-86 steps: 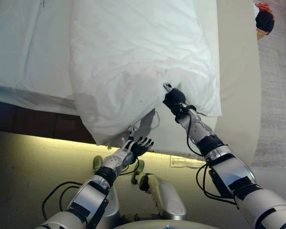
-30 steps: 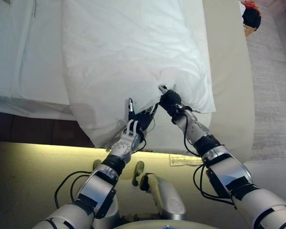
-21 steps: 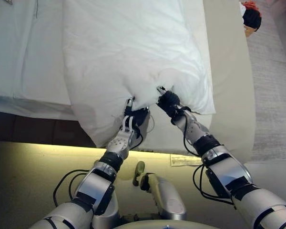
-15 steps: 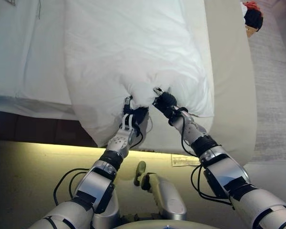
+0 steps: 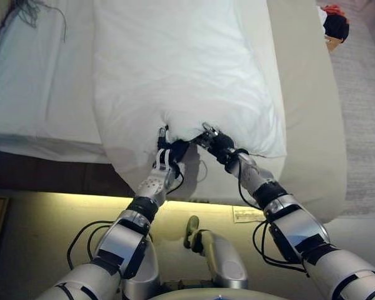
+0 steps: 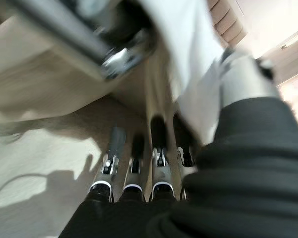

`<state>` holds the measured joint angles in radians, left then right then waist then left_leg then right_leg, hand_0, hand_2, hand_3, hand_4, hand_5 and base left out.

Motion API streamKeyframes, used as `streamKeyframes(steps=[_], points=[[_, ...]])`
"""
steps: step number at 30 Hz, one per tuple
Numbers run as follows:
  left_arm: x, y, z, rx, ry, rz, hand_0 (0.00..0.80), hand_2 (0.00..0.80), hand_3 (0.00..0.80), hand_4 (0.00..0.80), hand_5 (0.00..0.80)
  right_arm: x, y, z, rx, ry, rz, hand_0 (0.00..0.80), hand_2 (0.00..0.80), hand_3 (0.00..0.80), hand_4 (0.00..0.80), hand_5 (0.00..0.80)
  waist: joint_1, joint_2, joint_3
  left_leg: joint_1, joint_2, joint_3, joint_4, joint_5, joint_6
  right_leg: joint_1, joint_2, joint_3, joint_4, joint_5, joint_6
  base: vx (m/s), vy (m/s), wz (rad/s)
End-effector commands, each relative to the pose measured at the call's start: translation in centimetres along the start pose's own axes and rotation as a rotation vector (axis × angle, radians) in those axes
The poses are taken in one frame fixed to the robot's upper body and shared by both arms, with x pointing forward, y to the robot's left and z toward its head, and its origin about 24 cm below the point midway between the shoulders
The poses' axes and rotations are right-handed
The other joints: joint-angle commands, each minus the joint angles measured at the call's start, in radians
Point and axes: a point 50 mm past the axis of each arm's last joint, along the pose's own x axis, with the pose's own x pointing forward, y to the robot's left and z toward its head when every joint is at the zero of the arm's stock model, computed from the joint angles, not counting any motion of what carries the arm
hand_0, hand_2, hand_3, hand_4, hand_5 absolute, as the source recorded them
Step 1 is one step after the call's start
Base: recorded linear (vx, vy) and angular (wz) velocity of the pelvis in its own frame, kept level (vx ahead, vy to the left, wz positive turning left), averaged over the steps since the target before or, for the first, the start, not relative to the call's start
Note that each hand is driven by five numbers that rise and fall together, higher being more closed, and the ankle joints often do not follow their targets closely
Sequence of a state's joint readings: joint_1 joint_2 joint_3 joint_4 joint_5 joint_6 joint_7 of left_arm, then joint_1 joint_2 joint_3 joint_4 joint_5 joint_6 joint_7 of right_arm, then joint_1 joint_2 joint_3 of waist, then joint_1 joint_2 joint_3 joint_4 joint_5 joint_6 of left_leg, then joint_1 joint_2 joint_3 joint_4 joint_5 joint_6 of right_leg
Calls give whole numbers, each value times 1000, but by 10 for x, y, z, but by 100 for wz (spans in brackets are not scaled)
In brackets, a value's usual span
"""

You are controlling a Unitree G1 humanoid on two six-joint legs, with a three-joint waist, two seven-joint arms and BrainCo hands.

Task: Make the bed neatly

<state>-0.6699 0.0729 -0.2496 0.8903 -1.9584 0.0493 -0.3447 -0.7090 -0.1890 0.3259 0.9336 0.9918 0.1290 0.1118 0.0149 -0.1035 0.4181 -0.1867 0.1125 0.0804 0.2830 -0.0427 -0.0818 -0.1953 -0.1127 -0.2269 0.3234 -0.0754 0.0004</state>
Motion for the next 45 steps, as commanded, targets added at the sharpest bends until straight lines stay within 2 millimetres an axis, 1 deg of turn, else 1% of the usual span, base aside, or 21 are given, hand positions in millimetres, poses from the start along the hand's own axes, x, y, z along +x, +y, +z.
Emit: streamKeyframes(steps=[1,3,4,5,7,10,13,16,20,23,28,29,31,33,36,37,38,41,43,44,45], points=[[4,-36,-3,-60,20,-273,800,800,800,800,800,-24,-50,-36,26,58,-99,0,0,0,0,0,4,29,-79,44,-19,-20,-24,-17,17,66,-64,14,-40,12,75,59,175,2],[-5,-35,9,-46,-6,-299,800,800,800,800,800,-44,-75,-72,60,148,-127,0,0,0,0,0,5,49,-97,67,-25,-20,-44,-18,21,86,-69,14,-51,6,76,39,146,2],[-7,-35,12,-37,-11,-304,800,800,800,800,800,-49,-80,-80,66,173,-133,0,0,0,0,0,5,53,-104,69,-27,-21,-54,-11,22,88,-70,13,-60,11,75,44,118,-1],[-12,-35,21,-12,-23,-316,800,800,800,800,800,-65,-96,-101,80,226,-156,0,0,0,0,0,8,63,-120,89,-31,-22,-70,-12,23,108,-71,11,-72,8,76,55,92,-1],[-20,-34,32,26,-46,-324,800,800,800,800,800,-85,-113,-120,113,274,-198,0,0,0,0,0,12,71,-145,114,-35,-24,-94,-11,24,137,-73,4,-94,7,79,79,69,1],[-33,-32,51,86,-114,-311,800,800,800,800,800,-112,-132,-140,142,332,-269,0,0,0,0,0,21,84,-188,150,-43,-27,-132,-6,24,180,-74,-9,-127,7,83,78,57,4],[-49,-29,69,123,-194,-301,800,800,800,800,800,-130,-143,-154,169,375,-317,0,0,0,0,0,36,94,-230,178,-50,-32,-152,-3,25,216,-74,-22,-147,7,84,75,41,7],[-64,-22,80,161,-242,-277,800,800,800,800,800,-137,-147,-159,189,383,-345,0,0,0,0,0,52,101,-256,202,-58,-39,-167,-2,26,249,-68,-34,-164,6,80,42,27,9],[-91,-3,94,197,-286,-216,800,800,800,800,800,-141,-149,-162,230,368,-380,0,0,0,0,0,81,110,-278,237,-67,-55,-183,-4,28,298,-56,-55,-181,-1,67,33,32,12],[-113,10,111,200,-350,-161,800,800,800,800,800,-143,-150,-163,257,354,-391,0,0,0,0,0,104,116,-284,252,-71,-69,-192,-2,30,322,-53,-70,-190,-5,61,-15,41,16],[-157,29,143,229,-454,-50,800,800,800,800,800,-149,-156,-162,295,327,-428,0,0,0,0,0,142,129,-285,265,-79,-92,-204,5,31,348,-60,-100,-194,-14,58,-47,71,18],[-170,32,152,238,-490,-28,800,800,800,800,800,-152,-160,-161,297,318,-446,0,0,0,0,0,154,134,-285,266,-82,-100,-208,8,31,350,-62,-106,-195,-15,58,-59,78,12],[-187,34,166,227,-535,-15,800,800,800,800,800,-156,-165,-158,303,302,-474,0,0,0,0,0,164,140,-284,265,-86,-110,-212,13,30,354,-67,-113,-197,-15,58,-81,89,19],[-202,34,177,217,-584,-6,800,800,800,800,800,-160,-170,-156,322,284,-505,0,0,0,0,0,173,147,-283,263,-91,-128,-216,16,31,354,-67,-111,-193,-21,57,-86,80,13],[-213,36,189,203,-595,29,800,800,800,800,800,-170,-181,-151,355,228,-557,0,0,0,0,0,159,158,-277,257,-105,-195,-223,28,34,343,-22,-47,-173,-55,22,-38,79,23],[-216,38,192,198,-598,49,800,800,800,800,800,-175,-184,-150,361,221,-567,0,0,0,0,0,153,163,-277,248,-110,-214,-221,36,30,341,-10,-40,-172,-59,11,-18,107,65],[-219,40,196,181,-618,70,800,800,800,800,800,-179,-188,-148,362,217,-576,0,0,0,0,0,151,168,-275,239,-113,-218,-213,42,23,340,-12,-53,-159,-62,8,-34,142,76],[-227,48,201,169,-645,130,800,800,800,800,800,-189,-197,-144,353,219,-611,0,0,0,0,0,134,183,-268,231,-110,-159,-212,57,6,339,-20,-97,-143,-68,8,-45,120,50],[-228,55,201,164,-641,187,800,800,800,800,800,-201,-206,-140,361,192,-656,0,0,0,0,0,104,186,-251,214,-88,-38,-167,76,-28,359,-35,-137,-147,-64,12,-71,153,24],[-228,57,201,149,-653,207,800,800,800,800,800,-205,-209,-137,366,175,-668,0,0,0,0,0,93,185,-245,202,-73,-19,-124,89,-40,363,-44,-143,-149,-59,13,-97,191,44],[-230,61,200,150,-660,223,800,800,800,800,800,-206,-212,-133,362,163,-675,0,0,0,0,0,84,183,-240,191,-63,-23,-88,94,-43,359,-55,-140,-150,-48,14,-97,246,56]])
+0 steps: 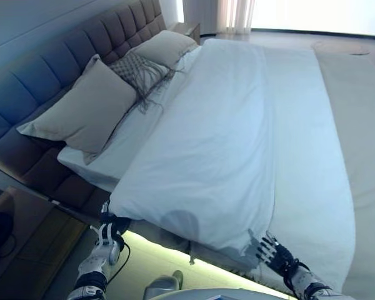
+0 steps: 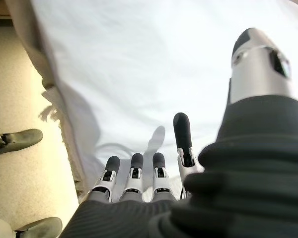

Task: Make the bed neatly

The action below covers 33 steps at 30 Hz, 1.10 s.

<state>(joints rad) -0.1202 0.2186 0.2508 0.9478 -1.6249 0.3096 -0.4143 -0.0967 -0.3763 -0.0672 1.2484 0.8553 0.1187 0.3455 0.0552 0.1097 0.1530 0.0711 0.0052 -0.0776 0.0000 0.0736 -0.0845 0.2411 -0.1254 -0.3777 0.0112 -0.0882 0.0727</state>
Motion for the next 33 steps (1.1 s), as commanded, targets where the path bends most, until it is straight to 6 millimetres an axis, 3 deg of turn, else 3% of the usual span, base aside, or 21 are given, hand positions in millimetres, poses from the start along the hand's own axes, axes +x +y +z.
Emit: streamKeyframes(steps=[1,3,5,7,8,9,11,12,13,16,18,20,21,22,28,33], points=[[-29,-25,94,17,-376,-158,800,800,800,800,800,-4,-5,31,36,-104,2,0,0,0,0,0,31,-40,30,-72,52,104,273,-36,-37,-91,-68,39,166,-26,-55,-65,330,42],[-45,-1,97,-44,-452,-97,800,800,800,800,800,-5,-5,41,10,-112,1,0,0,0,0,0,-1,-30,35,-52,71,66,323,-46,-32,-132,-101,110,188,-13,-41,17,422,-8],[-52,13,96,-85,-488,-48,800,800,800,800,800,-4,-4,40,6,-124,-8,0,0,0,0,0,-18,-12,28,11,51,53,233,-119,-5,-173,-117,153,210,-2,-14,32,389,-57],[-52,17,96,-108,-488,-4,800,800,800,800,800,-3,-4,39,19,-146,-20,0,0,0,0,0,-38,0,27,34,24,88,161,-171,23,-216,-154,181,202,43,24,-45,309,-64],[-49,17,94,-100,-466,10,800,800,800,800,800,-4,-5,41,24,-157,-21,0,0,0,0,0,-51,2,39,29,3,79,164,-191,31,-249,-180,226,192,91,38,-104,281,-30],[-46,16,91,-93,-447,19,800,800,800,800,800,-4,-3,45,30,-167,-19,0,0,0,0,0,-52,3,47,18,-11,80,170,-202,42,-271,-197,243,189,112,46,-101,211,3],[-42,15,88,-91,-424,25,800,800,800,800,800,-3,0,50,36,-178,-18,0,0,0,0,0,-58,4,63,0,-28,97,185,-216,60,-315,-193,238,232,121,48,-153,269,29],[-37,12,85,-91,-419,12,800,800,800,800,800,-2,4,54,40,-190,-8,0,0,0,0,0,-62,6,82,-18,-35,114,215,-232,72,-356,-176,238,315,95,47,-350,358,33],[-30,2,85,-80,-420,-29,800,800,800,800,800,0,14,62,54,-215,32,0,0,0,0,0,-61,2,116,-76,-28,146,288,-244,83,-391,-105,204,466,-36,12,-353,241,28],[-15,-23,90,-65,-441,-110,800,800,800,800,800,5,32,70,51,-239,110,0,0,0,0,0,-34,-40,154,-235,-31,197,452,-296,88,-455,-65,145,576,-150,-46,-405,73,11],[-1,-43,89,-50,-427,-164,800,800,800,800,800,8,49,81,29,-269,156,0,0,0,0,0,-30,-59,200,-368,-22,209,602,-328,92,-549,-82,160,667,-138,-59,-456,70,-42],[6,-51,87,-47,-424,-175,800,800,800,800,800,8,60,95,5,-295,175,0,0,0,0,0,-33,-61,219,-422,-7,204,675,-370,91,-618,-89,180,748,-183,-65,-275,113,-18],[11,-61,89,-49,-432,-181,800,800,800,800,800,7,68,107,-12,-307,183,0,0,0,0,0,-46,-64,244,-469,17,221,739,-381,101,-674,-94,190,807,-198,-88,-203,159,3],[14,-68,92,-49,-442,-182,800,800,800,800,800,6,70,113,-23,-317,185,0,0,0,0,0,-55,-69,254,-495,25,211,787,-407,98,-703,-88,214,848,-222,-87,-175,175,-11],[27,-99,102,-58,-485,-197,800,800,800,800,800,-2,75,138,-41,-363,198,0,0,0,0,0,-78,-90,283,-682,73,201,1001,-474,96,-879,-90,252,1017,-279,-102,-113,94,-14],[27,-114,113,-42,-500,-185,800,800,800,800,800,-9,72,153,-53,-401,205,0,0,0,0,0,-84,-99,285,-814,91,186,1106,-481,86,-991,-89,256,1109,-297,-101,-93,48,-1]])
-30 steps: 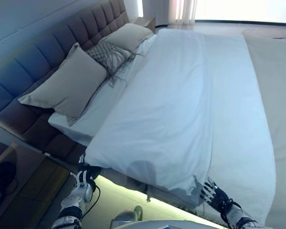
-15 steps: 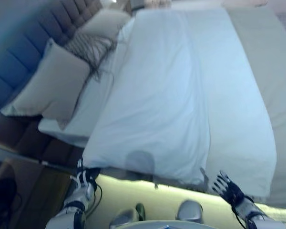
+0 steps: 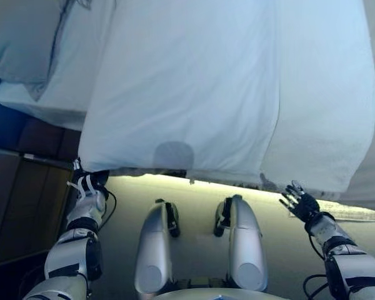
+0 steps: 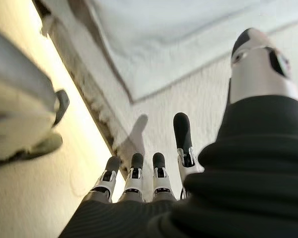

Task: Make the bed neatly

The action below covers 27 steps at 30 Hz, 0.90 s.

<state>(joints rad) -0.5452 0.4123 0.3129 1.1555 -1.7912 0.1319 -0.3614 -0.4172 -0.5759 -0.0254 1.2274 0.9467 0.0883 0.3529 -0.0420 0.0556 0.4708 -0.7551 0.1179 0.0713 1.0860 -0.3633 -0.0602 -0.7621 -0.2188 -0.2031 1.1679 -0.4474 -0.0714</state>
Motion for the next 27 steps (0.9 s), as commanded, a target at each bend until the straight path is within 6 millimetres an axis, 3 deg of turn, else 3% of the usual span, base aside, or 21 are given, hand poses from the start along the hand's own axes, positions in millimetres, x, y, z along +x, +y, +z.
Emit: streamKeyframes(steps=[1,3,10,13,18,24,27], points=[[-20,6,70,47,-221,68,555,555,555,555,555,1,3,8,53,-39,24,0,0,0,0,0,12,-47,-35,-4,-20,35,33,-45,62,-5,6,82,-34,58,44,-56,29,0],[-20,7,69,56,-197,82,0,0,0,0,0,0,2,10,53,-39,29,0,0,0,0,0,12,-50,-41,-21,-20,29,45,-45,58,-19,9,83,-17,53,47,-16,10,0],[-37,37,55,66,-64,120,0,0,0,0,0,-3,-2,-2,67,-28,48,0,0,0,0,0,22,-48,-54,-25,-25,21,41,-37,50,-20,5,88,-26,63,62,12,-27,1],[-55,62,39,62,16,142,0,0,0,0,0,-3,0,-12,82,-30,70,0,0,0,0,0,33,-44,-52,-12,-28,21,30,-35,48,-7,-1,86,-44,75,71,16,-65,2],[-103,103,4,70,260,87,0,0,0,0,0,-6,3,-33,125,-33,81,0,0,0,0,0,61,-36,-41,16,-34,13,-4,-27,51,17,-11,73,-73,92,82,12,-70,4],[-130,89,-29,9,557,-381,0,0,0,0,0,-10,2,-45,141,-39,52,0,0,0,0,0,82,-22,-24,42,-39,7,-39,-20,56,41,-21,61,-98,106,85,7,-44,14],[-130,72,-45,-4,663,-612,0,0,0,0,0,-8,6,-47,146,-38,43,0,0,0,0,0,88,-19,-17,49,-43,2,-54,-16,60,47,-21,57,-105,111,85,10,-36,20]])
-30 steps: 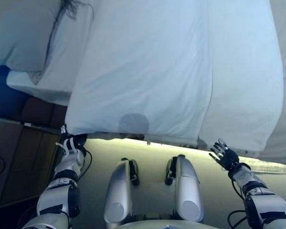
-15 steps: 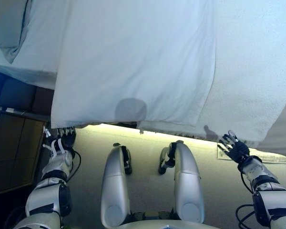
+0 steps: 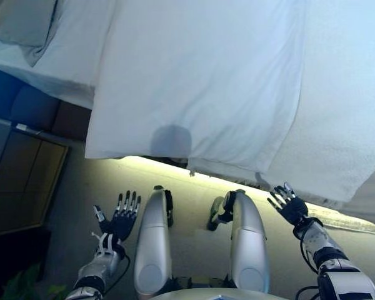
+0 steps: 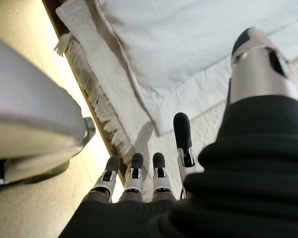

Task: Make the bed neatly

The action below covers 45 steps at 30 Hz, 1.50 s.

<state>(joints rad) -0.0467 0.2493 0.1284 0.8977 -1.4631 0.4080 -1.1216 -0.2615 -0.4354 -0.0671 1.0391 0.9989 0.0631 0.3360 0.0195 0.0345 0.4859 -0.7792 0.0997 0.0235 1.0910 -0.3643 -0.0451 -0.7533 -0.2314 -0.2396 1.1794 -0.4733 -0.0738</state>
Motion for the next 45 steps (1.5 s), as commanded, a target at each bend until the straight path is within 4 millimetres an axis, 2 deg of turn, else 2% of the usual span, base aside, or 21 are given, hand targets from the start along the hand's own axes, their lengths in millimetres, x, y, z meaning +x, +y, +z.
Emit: streamKeyframes(steps=[1,5,7,11,14,21,30,36,45], points=[[16,-24,-10,57,155,-336,0,0,0,0,0,-4,-6,3,24,-56,-33,0,0,0,0,0,28,2,-30,77,-26,48,-66,-13,47,39,-6,92,-119,139,86,3,-42,10],[48,-46,-9,143,180,-512,0,0,0,0,0,0,1,-3,23,-47,-17,0,0,0,0,0,26,-2,-26,74,-33,43,-73,-9,52,34,1,88,-122,147,87,2,-21,1],[63,-55,0,171,112,-520,0,0,0,0,0,0,3,-4,22,-40,-12,0,0,0,0,0,20,-7,-27,77,-32,42,-77,-6,53,34,5,89,-122,147,88,46,-16,-1],[83,-73,32,256,-23,-445,0,0,0,0,0,-4,-1,-7,14,-20,-15,0,0,0,0,0,2,-21,-31,76,-24,44,-79,2,49,31,13,94,-118,145,89,53,-3,-5],[90,-82,54,302,-90,-395,0,0,0,0,0,-8,-7,-6,10,-13,-28,0,0,0,0,0,-9,-27,-36,71,-16,47,-75,6,45,26,16,98,-113,144,91,51,15,-9],[98,-92,83,352,-243,-305,0,0,0,0,0,-11,-15,-1,-5,9,-47,0,0,0,0,0,-28,-39,-42,61,-1,54,-63,11,37,17,21,108,-110,146,92,54,31,-7],[109,-96,100,365,-327,-210,0,0,0,0,0,-9,-10,8,-20,-19,-37,0,0,0,0,0,-46,-60,-33,10,13,58,-27,10,37,-33,28,122,-89,152,94,19,37,-7],[118,-102,105,376,-347,-187,0,0,0,0,0,-7,-8,24,-12,-67,-39,0,0,0,0,0,-52,-74,-17,-30,13,57,-7,-4,42,-77,39,129,-74,151,94,-35,23,-7],[120,-92,113,370,-340,-19,0,0,0,0,0,-8,-9,40,-13,-110,-43,0,0,0,0,0,-63,-91,-6,-58,17,48,14,-21,43,-103,51,129,-68,150,93,9,23,-5]])
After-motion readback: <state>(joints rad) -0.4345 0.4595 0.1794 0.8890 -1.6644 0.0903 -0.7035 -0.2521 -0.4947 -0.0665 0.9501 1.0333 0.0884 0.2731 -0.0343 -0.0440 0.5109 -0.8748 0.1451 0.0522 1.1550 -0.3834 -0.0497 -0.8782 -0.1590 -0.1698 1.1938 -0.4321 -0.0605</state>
